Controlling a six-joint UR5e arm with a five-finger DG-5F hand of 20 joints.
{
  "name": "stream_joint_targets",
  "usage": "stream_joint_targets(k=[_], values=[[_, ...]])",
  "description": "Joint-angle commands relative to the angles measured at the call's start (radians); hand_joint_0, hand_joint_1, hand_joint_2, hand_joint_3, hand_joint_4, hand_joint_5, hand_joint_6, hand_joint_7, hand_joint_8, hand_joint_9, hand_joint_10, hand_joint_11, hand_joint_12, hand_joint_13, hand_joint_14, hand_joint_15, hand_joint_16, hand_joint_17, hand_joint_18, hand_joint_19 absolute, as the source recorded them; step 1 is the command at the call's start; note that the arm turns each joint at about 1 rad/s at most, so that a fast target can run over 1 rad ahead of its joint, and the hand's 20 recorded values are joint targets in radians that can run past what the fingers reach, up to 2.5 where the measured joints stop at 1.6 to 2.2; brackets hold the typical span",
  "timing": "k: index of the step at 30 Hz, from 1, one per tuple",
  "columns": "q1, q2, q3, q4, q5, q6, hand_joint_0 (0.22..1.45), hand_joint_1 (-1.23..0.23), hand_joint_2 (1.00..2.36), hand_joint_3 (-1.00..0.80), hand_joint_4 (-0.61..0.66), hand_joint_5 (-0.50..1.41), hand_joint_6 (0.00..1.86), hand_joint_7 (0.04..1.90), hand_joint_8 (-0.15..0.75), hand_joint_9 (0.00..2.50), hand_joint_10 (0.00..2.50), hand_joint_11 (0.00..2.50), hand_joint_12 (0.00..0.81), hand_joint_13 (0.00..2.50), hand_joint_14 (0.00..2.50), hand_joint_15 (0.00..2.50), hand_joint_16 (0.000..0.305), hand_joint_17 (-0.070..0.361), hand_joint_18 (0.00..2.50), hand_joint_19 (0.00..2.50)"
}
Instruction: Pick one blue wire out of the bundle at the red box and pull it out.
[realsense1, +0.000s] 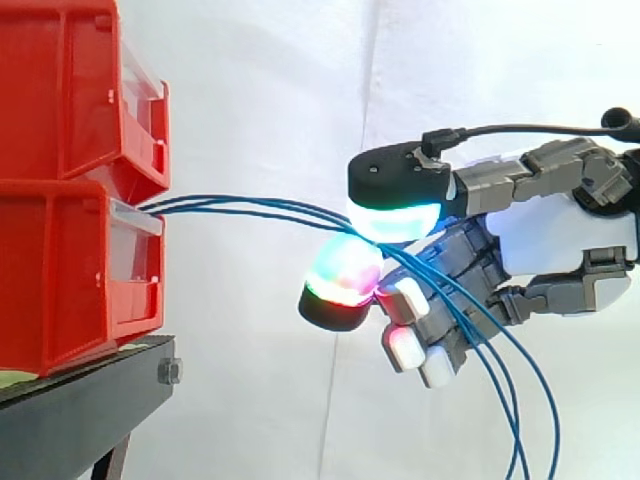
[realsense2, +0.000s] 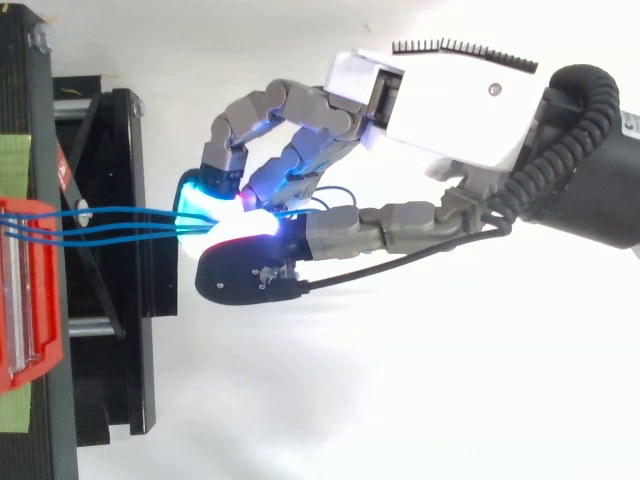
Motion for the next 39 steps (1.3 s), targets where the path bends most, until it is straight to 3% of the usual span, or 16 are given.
stream_joint_targets(k=[1, 6, 11, 14, 15, 18, 21, 23, 28, 30, 34, 39], values=[[0.000, 0.000, 0.000, 0.000, -0.002, 0.000, 0.59, -0.66, 1.02, -0.14, 0.22, -0.18, 0.92, 0.85, 0.382, 0.96, 0.01, 1.07, 0.437, 0.97, 0.02, 0.67, 0.058, 0.131, 0.86, 0.65], [0.000, 0.001, 0.000, 0.000, 0.000, 0.000, 0.62, -0.78, 1.02, -0.14, 0.14, -0.19, 0.93, 0.83, 0.363, 0.91, 0.01, 1.06, 0.420, 0.96, 0.02, 0.68, 0.055, 0.124, 0.84, 0.64], [0.000, 0.000, 0.000, 0.000, -0.005, 0.000, 0.65, -0.86, 1.02, -0.21, 0.17, -0.20, 0.94, 0.81, 0.356, 0.89, 0.01, 1.06, 0.417, 0.95, 0.02, 0.68, 0.055, 0.124, 0.86, 0.61], [0.000, 0.001, 0.000, -0.002, -0.011, 0.000, 0.65, -0.89, 1.01, -0.33, 0.21, -0.20, 0.94, 0.79, 0.355, 0.88, 0.01, 1.05, 0.416, 0.95, 0.02, 0.67, 0.055, 0.124, 0.86, 0.61], [-0.002, 0.001, 0.000, 0.000, -0.011, 0.000, 0.62, -0.86, 1.01, -0.43, 0.23, -0.20, 0.93, 0.80, 0.350, 0.88, 0.01, 1.06, 0.413, 0.95, 0.02, 0.68, 0.055, 0.123, 0.86, 0.63], [-0.002, 0.001, 0.000, 0.000, -0.011, 0.000, 0.55, -0.72, 1.00, -0.50, 0.23, -0.18, 0.90, 0.83, 0.359, 0.92, 0.01, 1.06, 0.427, 0.96, 0.02, 0.69, 0.057, 0.128, 0.85, 0.65], [-0.003, 0.001, 0.000, -0.002, -0.011, 0.000, 0.55, -0.59, 1.00, -0.48, 0.23, -0.16, 0.86, 0.87, 0.355, 0.95, 0.01, 1.03, 0.420, 0.96, 0.02, 0.68, 0.057, 0.127, 0.84, 0.67], [-0.003, 0.003, 0.000, -0.002, -0.011, 0.000, 0.58, -0.57, 1.01, -0.41, 0.22, -0.16, 0.85, 0.90, 0.351, 0.94, 0.01, 1.02, 0.415, 0.95, 0.02, 0.68, 0.055, 0.124, 0.83, 0.68], [-0.003, 0.003, 0.000, -0.002, -0.011, 0.000, 0.58, -0.62, 1.02, -0.24, 0.19, -0.17, 0.87, 0.95, 0.359, 0.96, 0.01, 1.05, 0.420, 0.96, 0.02, 0.68, 0.055, 0.124, 0.84, 0.67], [-0.005, 0.003, 0.000, -0.002, -0.012, 0.000, 0.58, -0.64, 1.02, -0.17, 0.21, -0.17, 0.91, 0.88, 0.373, 0.98, 0.01, 1.06, 0.437, 0.99, 0.02, 0.68, 0.058, 0.130, 0.88, 0.65], [-0.006, 0.003, 0.000, -0.002, -0.022, 0.000, 0.59, -0.67, 1.02, -0.17, 0.22, -0.16, 0.92, 0.87, 0.379, 0.98, 0.01, 1.07, 0.441, 1.00, 0.02, 0.68, 0.059, 0.132, 0.90, 0.65], [-0.011, 0.003, 0.000, -0.002, -0.023, 0.000, 0.58, -0.69, 1.01, -0.28, 0.25, -0.17, 0.90, 0.86, 0.359, 0.97, 0.01, 1.07, 0.423, 0.98, 0.02, 0.69, 0.055, 0.124, 0.87, 0.66]])
